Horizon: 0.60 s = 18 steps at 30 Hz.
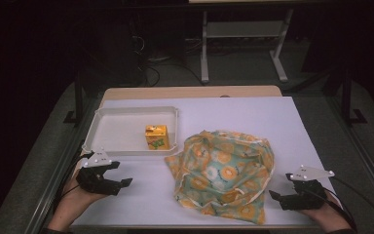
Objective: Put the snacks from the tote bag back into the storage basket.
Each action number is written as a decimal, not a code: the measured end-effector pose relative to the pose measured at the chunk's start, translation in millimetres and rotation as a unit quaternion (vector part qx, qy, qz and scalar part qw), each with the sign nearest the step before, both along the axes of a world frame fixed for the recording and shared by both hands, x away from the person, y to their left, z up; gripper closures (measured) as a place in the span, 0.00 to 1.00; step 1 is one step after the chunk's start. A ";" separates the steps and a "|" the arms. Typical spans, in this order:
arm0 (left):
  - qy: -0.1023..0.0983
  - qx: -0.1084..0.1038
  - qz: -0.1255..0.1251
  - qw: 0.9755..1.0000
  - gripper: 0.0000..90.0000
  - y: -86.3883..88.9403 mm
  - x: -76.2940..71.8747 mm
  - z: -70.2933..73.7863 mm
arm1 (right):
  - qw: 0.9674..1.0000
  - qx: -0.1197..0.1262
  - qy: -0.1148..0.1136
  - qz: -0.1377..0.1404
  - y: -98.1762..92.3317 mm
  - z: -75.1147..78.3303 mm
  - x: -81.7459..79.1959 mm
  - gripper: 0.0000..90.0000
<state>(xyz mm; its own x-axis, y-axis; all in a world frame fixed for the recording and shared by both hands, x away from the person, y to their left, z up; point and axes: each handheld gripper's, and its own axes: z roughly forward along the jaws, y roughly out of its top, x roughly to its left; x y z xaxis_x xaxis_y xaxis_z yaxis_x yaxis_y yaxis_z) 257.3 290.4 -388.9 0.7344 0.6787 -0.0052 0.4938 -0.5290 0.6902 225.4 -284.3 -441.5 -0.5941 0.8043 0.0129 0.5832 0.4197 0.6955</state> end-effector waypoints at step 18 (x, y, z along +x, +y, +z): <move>-0.001 0.039 -0.001 0.999 0.21 8.7 -13.1 -38.2 | 1.000 -0.003 -0.001 0.005 0.9 -1.2 0.4 0.15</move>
<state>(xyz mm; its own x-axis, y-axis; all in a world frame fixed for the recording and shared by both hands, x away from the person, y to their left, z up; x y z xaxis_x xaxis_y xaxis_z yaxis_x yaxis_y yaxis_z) 244.2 299.1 -427.1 0.7362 0.6749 0.0502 0.4903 -0.5831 0.6478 225.8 -283.4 -442.7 -0.6027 0.7980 0.0076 0.5779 0.4299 0.6937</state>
